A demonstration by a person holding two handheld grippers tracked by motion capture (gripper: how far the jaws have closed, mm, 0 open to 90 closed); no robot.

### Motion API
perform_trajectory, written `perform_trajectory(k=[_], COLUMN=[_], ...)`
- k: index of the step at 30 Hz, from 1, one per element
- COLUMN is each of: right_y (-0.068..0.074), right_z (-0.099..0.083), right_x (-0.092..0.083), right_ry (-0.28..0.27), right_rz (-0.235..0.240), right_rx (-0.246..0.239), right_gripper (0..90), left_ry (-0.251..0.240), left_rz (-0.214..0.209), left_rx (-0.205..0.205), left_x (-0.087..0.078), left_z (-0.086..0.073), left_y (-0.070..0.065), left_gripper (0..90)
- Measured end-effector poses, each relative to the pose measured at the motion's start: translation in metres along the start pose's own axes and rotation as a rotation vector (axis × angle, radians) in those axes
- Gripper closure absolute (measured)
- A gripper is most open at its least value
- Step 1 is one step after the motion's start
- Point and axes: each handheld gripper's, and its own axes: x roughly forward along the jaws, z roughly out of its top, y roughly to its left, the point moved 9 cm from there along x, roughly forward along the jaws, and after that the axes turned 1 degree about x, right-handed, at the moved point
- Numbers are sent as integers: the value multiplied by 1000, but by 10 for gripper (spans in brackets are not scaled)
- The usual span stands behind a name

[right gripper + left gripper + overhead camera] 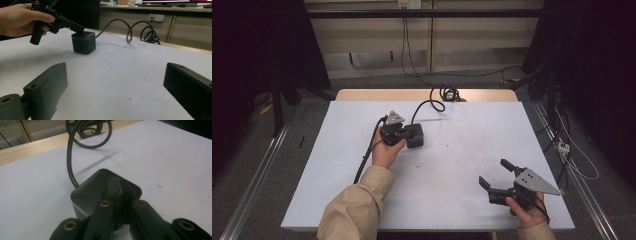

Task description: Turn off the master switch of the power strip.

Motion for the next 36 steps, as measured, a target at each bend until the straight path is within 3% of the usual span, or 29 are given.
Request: perform_trajectory(k=[4,12,16,17,19,21,31,34,36], right_y=[0,-1,-2,-2,-3,-3,-3,-3,-3], right_z=[-1,-1,-1,-1,-1,-1,0,0,0], right_x=[0,1,1,1,1,1,0,0,1], right_ry=[2,1,2,1,1,1,-5,-9,-5], right_rz=[1,-2,-2,-3,-4,-5,-6,-7,-7], right_rx=[1,2,4,2,3,5,15,24,25], right_gripper=[45,45,45,45,45,45,45,45,45], left_ry=[-5,-4,-13,-37,-21,-23,-18,-35,-44], left_rz=[-8,-9,-13,-23,-17,-11,-2,-15,-17], left_rx=[-23,-27,-51,-71,-63,-79,-63,-81,-72], left_x=[0,0,0,-1,-1,-1,-4,-5,-7], left_z=[0,0,1,4,3,4,4,6,9], left_y=[0,0,1,0,0,0,1,0,-1], left_gripper=[900,900,900,900,900,900,900,856,813])
